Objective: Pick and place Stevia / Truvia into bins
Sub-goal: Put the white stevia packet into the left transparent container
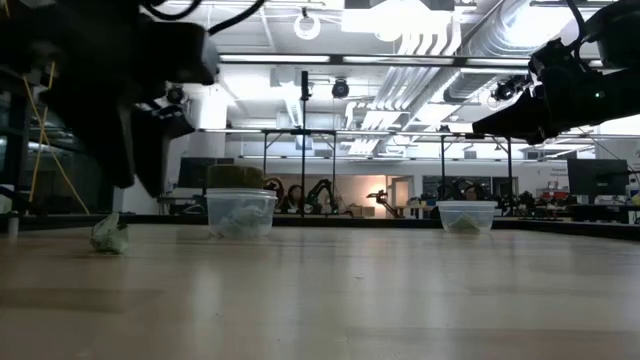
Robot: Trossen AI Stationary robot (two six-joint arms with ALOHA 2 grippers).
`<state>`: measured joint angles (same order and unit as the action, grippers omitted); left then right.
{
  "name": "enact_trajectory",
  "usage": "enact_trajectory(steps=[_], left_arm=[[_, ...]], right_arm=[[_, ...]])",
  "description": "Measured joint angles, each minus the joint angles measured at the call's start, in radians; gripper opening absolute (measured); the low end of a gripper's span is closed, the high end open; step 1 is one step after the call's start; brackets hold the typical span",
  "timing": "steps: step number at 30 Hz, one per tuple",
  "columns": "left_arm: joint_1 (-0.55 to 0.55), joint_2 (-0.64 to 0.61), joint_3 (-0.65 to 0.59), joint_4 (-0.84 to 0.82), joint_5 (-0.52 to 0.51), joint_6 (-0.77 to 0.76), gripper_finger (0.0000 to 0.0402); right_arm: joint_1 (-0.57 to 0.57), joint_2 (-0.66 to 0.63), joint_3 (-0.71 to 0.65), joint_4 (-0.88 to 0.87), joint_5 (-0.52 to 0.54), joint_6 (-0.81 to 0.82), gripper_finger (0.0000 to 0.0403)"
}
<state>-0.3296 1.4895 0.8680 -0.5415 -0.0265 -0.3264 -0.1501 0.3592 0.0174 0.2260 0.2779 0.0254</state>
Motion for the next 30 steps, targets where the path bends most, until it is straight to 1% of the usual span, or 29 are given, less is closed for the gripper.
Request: enact_trajectory(steps=[3, 5, 10, 16, 20, 22, 24, 27, 30], left_arm=[[-0.038, 0.0, -0.021, -0.007, -0.066, -0.066, 0.0233], [-0.048, 0.0, -0.041, -0.008, -0.069, -0.102, 0.0232], [-0.051, 0.0, -0.1, 0.008, -0.036, -0.175, 0.0232], [-0.051, 0.0, -0.193, 0.187, -0.035, -0.171, 0.0232], [-0.051, -0.002, -0.225, 0.218, -0.032, -0.178, 0.0226], [-0.05, -0.002, -0.227, 0.217, -0.037, -0.175, 0.0209], [-0.05, -0.002, -0.224, 0.213, -0.048, -0.159, 0.018], [-0.049, 0.002, -0.203, 0.198, -0.05, -0.1, 0.0116], [-0.043, 0.002, -0.174, 0.208, -0.04, -0.051, 0.0039]], right_arm=[[0.0, 0.0, 0.0, 0.0, 0.0, 0.001, 0.0033], [0.0, 0.0, 0.0, 0.0, 0.0, 0.001, 0.0032], [0.0, 0.0, 0.0, 0.0, 0.0, 0.005, 0.0032], [0.0, 0.0, 0.0, 0.0, 0.0, 0.005, 0.0032], [0.0, 0.0, 0.0, 0.0, 0.0, 0.005, 0.0032], [0.0, 0.0, 0.0, 0.0, 0.0, 0.004, 0.0032], [0.0, 0.0, 0.0, 0.0, 0.0, 0.004, 0.0032], [0.0, 0.0, 0.0, -0.001, 0.0, 0.003, 0.0032], [0.0, 0.0, 0.0, 0.0, 0.0, 0.002, 0.0032]])
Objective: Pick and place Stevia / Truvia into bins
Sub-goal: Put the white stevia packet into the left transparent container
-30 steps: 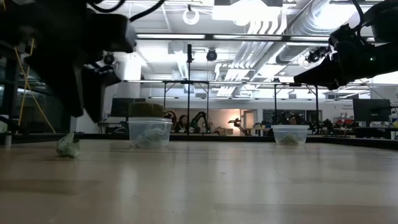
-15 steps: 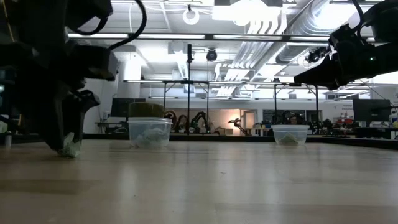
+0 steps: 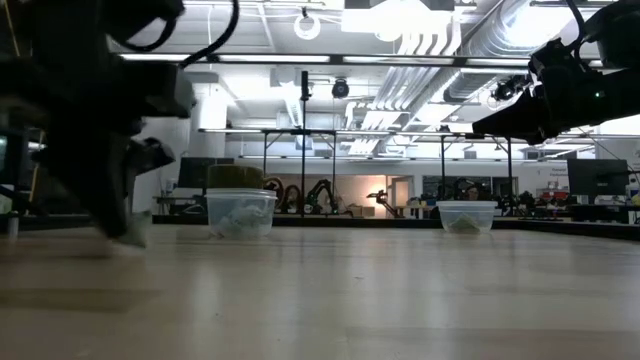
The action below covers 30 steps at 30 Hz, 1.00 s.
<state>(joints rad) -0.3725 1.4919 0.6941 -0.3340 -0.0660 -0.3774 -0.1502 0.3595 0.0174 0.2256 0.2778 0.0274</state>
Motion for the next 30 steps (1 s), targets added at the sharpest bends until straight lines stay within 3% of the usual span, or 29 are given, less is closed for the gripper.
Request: enact_trajectory(steps=[2, 8, 11, 18, 20, 26, 30], left_arm=[[0.02, -0.011, 0.02, -0.017, -0.026, 0.036, 0.0022], [0.131, -0.038, 0.117, -0.052, -0.234, 0.273, 0.0045], [0.23, -0.038, 0.169, -0.102, -0.267, 0.384, 0.0022], [0.445, -0.039, 0.191, -0.133, -0.255, 0.476, 0.0041], [0.485, -0.037, 0.191, -0.137, -0.213, 0.477, 0.0044], [0.552, -0.033, 0.19, -0.082, 0.09, 0.471, 0.0053], [0.579, -0.043, 0.19, -0.03, 0.15, 0.506, 0.0074]], right_arm=[[0.0, 0.0, 0.0, 0.0, 0.0, -0.001, 0.0032], [0.0, -0.001, 0.0, 0.002, 0.002, -0.007, 0.0032], [0.0, 0.002, 0.0, 0.002, 0.001, -0.006, 0.0032], [0.0, 0.0, -0.001, -0.004, -0.003, -0.002, 0.0032], [0.0, 0.0, -0.001, -0.004, -0.002, -0.004, 0.0032], [0.0, 0.0, -0.001, -0.004, 0.0, -0.007, 0.0032], [0.0, 0.0, -0.001, -0.004, 0.0, -0.007, 0.0032]])
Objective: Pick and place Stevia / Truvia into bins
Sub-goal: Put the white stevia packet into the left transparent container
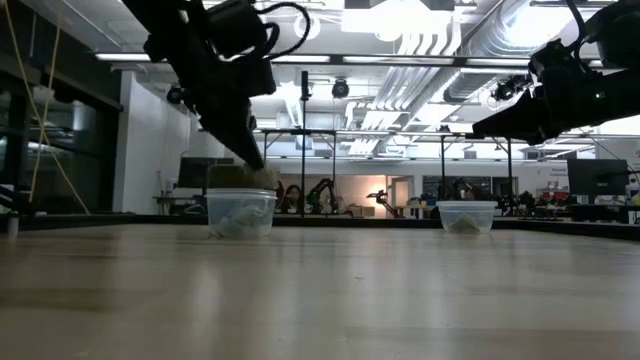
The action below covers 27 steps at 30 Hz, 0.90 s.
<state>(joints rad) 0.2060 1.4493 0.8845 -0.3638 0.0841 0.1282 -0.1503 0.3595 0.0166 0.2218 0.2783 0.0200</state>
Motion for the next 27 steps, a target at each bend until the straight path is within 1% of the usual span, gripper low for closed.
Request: enact_trajectory(steps=[4, 8, 14, 18, 22, 24, 27], left_arm=[[0.032, 0.0, 0.0, -0.029, -0.03, 0.003, 0.0096], [0.063, 0.001, 0.0, -0.072, -0.031, -0.003, 0.0113], [0.066, 0.001, 0.001, -0.019, 0.086, -0.004, 0.0138], [0.062, 0.001, 0.001, -0.011, 0.1, -0.002, 0.0161], [0.062, 0.001, 0.001, 0.072, 0.223, 0.003, 0.0189], [0.047, 0.001, 0.001, 0.103, 0.233, 0.001, 0.0204], [0.008, 0.012, 0.001, 0.13, 0.177, -0.002, 0.0223]], right_arm=[[0.0, 0.0, 0.0, 0.0, 0.0, 0.006, 0.0032], [0.0, 0.0, 0.0, 0.0, 0.0, 0.006, 0.0032], [0.0, 0.0, 0.0, 0.0, 0.0, 0.006, 0.0032], [0.0, 0.0, 0.0, 0.0, 0.0, 0.006, 0.0032], [0.0, 0.0, 0.0, 0.0, 0.0, 0.006, 0.0032], [0.0, 0.0, 0.0, 0.0, 0.0, 0.006, 0.0032], [0.0, 0.0, 0.0, 0.0, 0.0, 0.006, 0.0032]])
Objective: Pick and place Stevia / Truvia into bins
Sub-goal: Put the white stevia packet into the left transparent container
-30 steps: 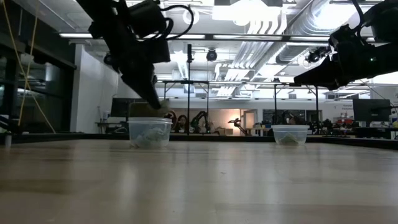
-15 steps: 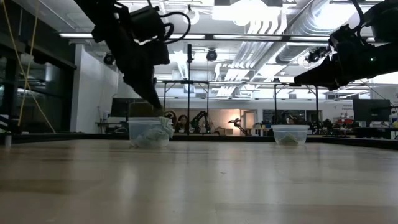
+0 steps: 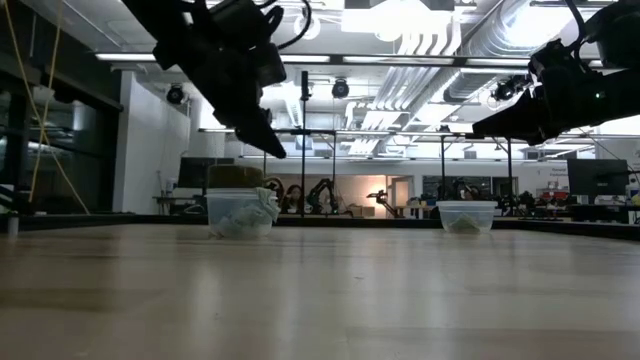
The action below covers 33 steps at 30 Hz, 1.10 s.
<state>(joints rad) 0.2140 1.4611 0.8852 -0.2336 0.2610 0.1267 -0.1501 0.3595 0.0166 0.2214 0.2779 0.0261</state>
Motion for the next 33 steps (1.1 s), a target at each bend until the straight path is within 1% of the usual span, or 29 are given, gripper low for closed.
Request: enact_trajectory(steps=[3, 5, 7, 9, 10, 11, 16, 25, 33], left_arm=[[-0.066, 0.031, 0.0, 0.069, -0.048, 0.008, 0.0235], [-0.122, 0.056, 0.0, 0.104, -0.113, 0.071, 0.0238], [-0.171, 0.073, 0.0, 0.093, -0.246, 0.139, 0.0239], [-0.2, 0.089, 0.0, 0.071, -0.388, 0.157, 0.0239], [-0.203, 0.095, 0.0, 0.052, -0.431, 0.158, 0.0239], [-0.202, 0.1, 0.0, 0.033, -0.452, 0.156, 0.0239], [-0.201, 0.113, 0.0, -0.021, -0.473, 0.131, 0.0239], [-0.201, 0.113, 0.0, -0.04, -0.542, 0.132, 0.0239], [-0.201, 0.153, 0.0, -0.06, -0.547, 0.134, 0.0239]], right_arm=[[0.0, 0.0, 0.0, 0.0, 0.0, 0.0, 0.0032], [0.0, 0.0, 0.0, 0.0, 0.0, 0.0, 0.0032], [0.0, 0.0, 0.0, 0.0, 0.0, 0.0, 0.0032], [0.0, 0.0, 0.0, 0.0, 0.0, 0.0, 0.0032], [0.0, 0.0, 0.0, -0.001, 0.0, 0.0, 0.0032], [0.0, 0.0, 0.0, -0.002, 0.0, 0.0, 0.0032], [0.001, 0.0, 0.0, -0.008, -0.007, 0.0, 0.0032], [0.0, 0.0, 0.0, -0.011, -0.007, 0.0, 0.0032], [0.0, 0.0, 0.001, -0.024, -0.007, 0.0, 0.0032]])
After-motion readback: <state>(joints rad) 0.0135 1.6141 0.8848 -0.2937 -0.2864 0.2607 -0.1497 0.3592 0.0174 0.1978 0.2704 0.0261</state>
